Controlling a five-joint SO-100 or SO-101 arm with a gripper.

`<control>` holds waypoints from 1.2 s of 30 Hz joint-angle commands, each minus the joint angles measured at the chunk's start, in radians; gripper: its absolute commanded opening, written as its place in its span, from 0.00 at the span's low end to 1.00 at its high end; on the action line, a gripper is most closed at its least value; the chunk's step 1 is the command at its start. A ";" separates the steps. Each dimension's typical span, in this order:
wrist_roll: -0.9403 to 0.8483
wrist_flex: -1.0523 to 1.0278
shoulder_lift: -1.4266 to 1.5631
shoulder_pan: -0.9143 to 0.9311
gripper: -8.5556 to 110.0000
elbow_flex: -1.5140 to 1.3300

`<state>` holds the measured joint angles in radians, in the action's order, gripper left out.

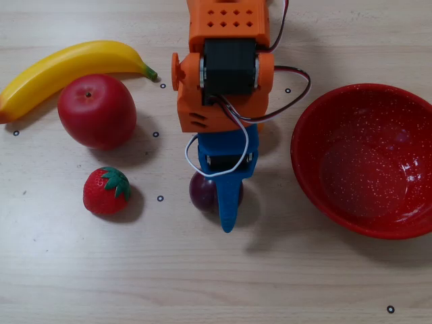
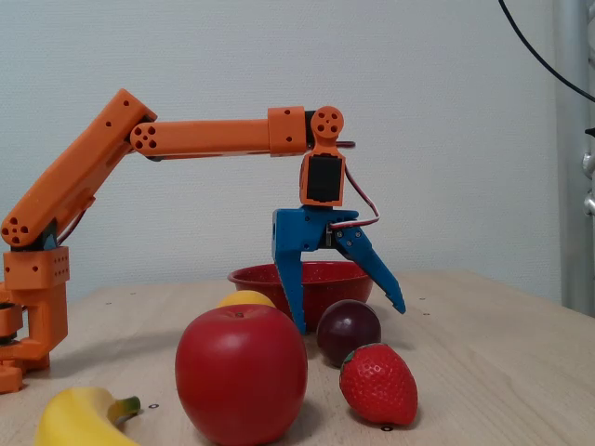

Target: Put plum in the red bowl.

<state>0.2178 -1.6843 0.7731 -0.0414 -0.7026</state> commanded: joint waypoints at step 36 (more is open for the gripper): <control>0.034 0.094 -0.052 -0.048 0.47 0.117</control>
<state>0.2194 -1.6260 0.6750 -0.0782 -0.6734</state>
